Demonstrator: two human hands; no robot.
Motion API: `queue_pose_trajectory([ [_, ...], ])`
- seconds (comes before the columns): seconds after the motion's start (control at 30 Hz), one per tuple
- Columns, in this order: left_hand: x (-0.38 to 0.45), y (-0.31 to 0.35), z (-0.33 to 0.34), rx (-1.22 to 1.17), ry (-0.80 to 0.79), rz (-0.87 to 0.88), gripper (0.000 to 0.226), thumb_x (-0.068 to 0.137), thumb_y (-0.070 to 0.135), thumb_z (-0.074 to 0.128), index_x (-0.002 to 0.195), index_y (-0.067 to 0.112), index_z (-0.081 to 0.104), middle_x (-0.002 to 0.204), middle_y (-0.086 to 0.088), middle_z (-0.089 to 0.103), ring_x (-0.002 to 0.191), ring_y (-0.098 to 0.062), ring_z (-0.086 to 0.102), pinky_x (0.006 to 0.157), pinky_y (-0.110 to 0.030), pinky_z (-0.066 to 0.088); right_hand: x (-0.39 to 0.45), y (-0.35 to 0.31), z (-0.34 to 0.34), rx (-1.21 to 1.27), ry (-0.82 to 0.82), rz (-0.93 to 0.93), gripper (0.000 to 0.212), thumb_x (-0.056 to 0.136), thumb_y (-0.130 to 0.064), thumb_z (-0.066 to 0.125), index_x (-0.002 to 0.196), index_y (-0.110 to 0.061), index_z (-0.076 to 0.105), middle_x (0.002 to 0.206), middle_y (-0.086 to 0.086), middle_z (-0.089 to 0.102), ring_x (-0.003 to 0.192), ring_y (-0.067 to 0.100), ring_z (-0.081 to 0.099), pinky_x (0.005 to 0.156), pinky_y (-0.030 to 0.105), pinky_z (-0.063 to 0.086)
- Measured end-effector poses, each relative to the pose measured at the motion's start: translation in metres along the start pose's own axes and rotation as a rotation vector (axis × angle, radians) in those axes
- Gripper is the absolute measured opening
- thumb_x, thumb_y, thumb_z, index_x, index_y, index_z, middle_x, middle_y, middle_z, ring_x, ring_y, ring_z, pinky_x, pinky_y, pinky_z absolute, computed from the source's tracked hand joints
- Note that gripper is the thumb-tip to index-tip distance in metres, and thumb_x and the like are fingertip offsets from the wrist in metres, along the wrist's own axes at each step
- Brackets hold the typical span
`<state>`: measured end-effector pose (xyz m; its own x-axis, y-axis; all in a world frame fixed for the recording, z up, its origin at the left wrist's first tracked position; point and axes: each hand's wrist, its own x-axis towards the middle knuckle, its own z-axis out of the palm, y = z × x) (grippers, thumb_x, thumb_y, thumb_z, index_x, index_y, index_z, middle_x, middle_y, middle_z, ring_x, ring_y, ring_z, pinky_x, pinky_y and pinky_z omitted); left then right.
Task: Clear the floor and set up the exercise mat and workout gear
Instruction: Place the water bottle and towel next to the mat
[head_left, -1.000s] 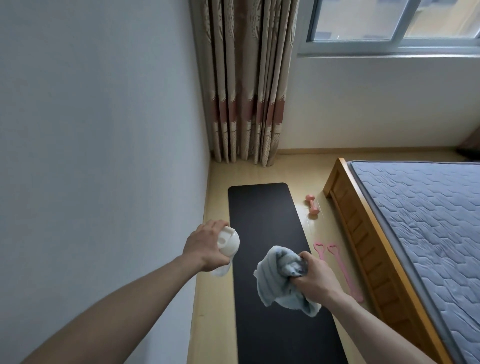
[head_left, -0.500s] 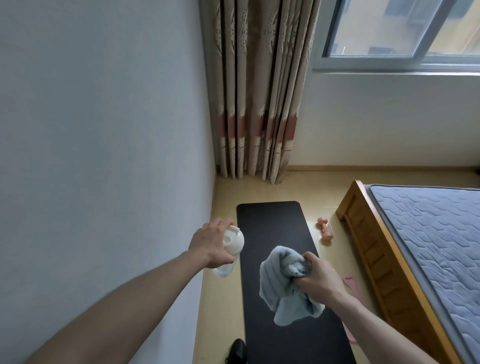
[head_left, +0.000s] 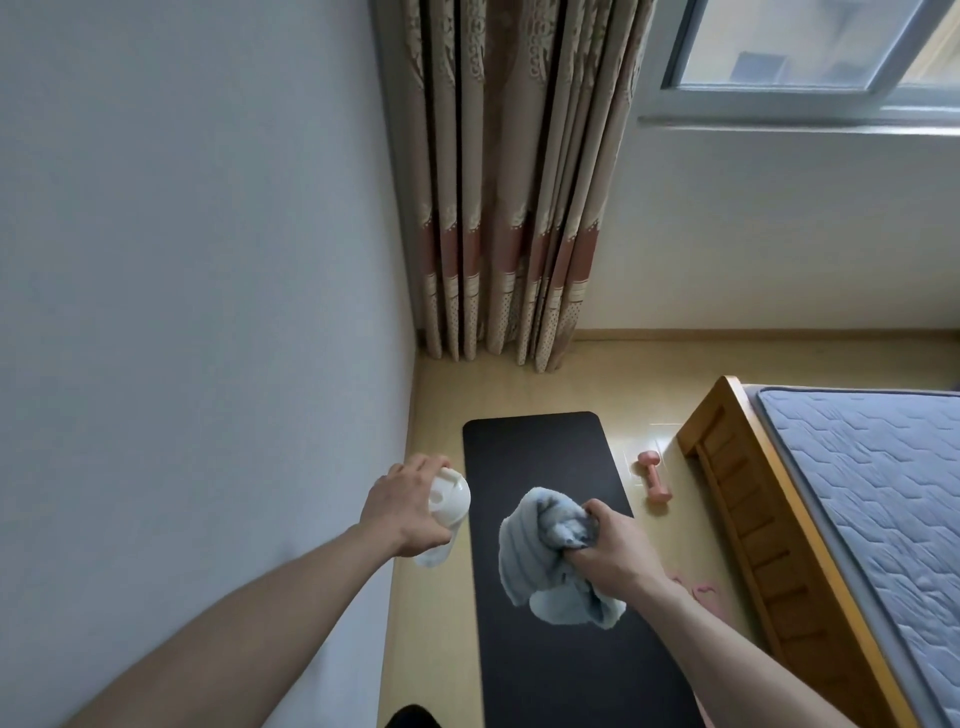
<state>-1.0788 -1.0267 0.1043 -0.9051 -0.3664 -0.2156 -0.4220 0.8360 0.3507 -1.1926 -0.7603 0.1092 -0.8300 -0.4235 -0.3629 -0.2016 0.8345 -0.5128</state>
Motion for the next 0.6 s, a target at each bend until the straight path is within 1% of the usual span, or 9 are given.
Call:
queue_pose_trajectory([
  [0.13, 0.045, -0.012, -0.002, 0.022, -0.024, -0.003, 0.085, 0.061, 0.044, 0.077, 0.136, 0.039, 0.037, 0.134, 0.013, 0.047, 0.107, -0.017, 0.052, 0.086, -0.028, 0.048, 0.043, -0.011, -0.006, 0.003, -0.005, 0.011, 0.023, 0.066, -0.034, 0.063, 0.084, -0.027, 0.052, 0.073, -0.007, 0.065, 0.067, 0.012, 0.062, 0.062, 0.036, 0.055],
  [0.27, 0.108, -0.029, 0.000, 0.030, -0.049, -0.009, 0.086, 0.064, 0.044, 0.079, 0.138, 0.038, 0.035, 0.137, 0.013, 0.045, 0.110, -0.016, 0.052, 0.086, -0.026, 0.046, 0.100, -0.019, -0.009, 0.008, -0.014, 0.035, 0.023, 0.066, -0.034, 0.062, 0.085, -0.027, 0.052, 0.074, -0.009, 0.065, 0.068, 0.012, 0.062, 0.063, 0.037, 0.055],
  [0.37, 0.159, -0.046, 0.006, 0.039, -0.081, -0.027, 0.088, 0.064, 0.045, 0.079, 0.139, 0.037, 0.034, 0.138, 0.011, 0.045, 0.111, -0.018, 0.054, 0.086, -0.027, 0.047, 0.146, -0.028, -0.008, 0.004, -0.016, 0.072, 0.023, 0.065, -0.034, 0.061, 0.085, -0.026, 0.052, 0.074, -0.008, 0.065, 0.068, 0.014, 0.062, 0.063, 0.038, 0.055],
  [0.53, 0.260, -0.083, 0.022, 0.044, -0.129, -0.056, 0.084, 0.066, 0.043, 0.077, 0.137, 0.035, 0.034, 0.137, 0.008, 0.043, 0.109, -0.019, 0.053, 0.083, -0.027, 0.047, 0.239, -0.047, 0.001, 0.001, -0.042, 0.157, 0.022, 0.064, -0.032, 0.059, 0.082, -0.022, 0.050, 0.072, -0.003, 0.065, 0.067, 0.015, 0.062, 0.054, 0.032, 0.048],
  [0.6, 0.304, -0.103, 0.037, 0.037, -0.148, -0.085, 0.083, 0.067, 0.044, 0.077, 0.137, 0.034, 0.034, 0.137, 0.008, 0.041, 0.108, -0.019, 0.053, 0.083, -0.027, 0.047, 0.283, -0.051, 0.012, 0.012, -0.062, 0.187, 0.023, 0.063, -0.030, 0.060, 0.080, -0.020, 0.048, 0.071, -0.003, 0.064, 0.063, 0.015, 0.060, 0.054, 0.031, 0.047],
])
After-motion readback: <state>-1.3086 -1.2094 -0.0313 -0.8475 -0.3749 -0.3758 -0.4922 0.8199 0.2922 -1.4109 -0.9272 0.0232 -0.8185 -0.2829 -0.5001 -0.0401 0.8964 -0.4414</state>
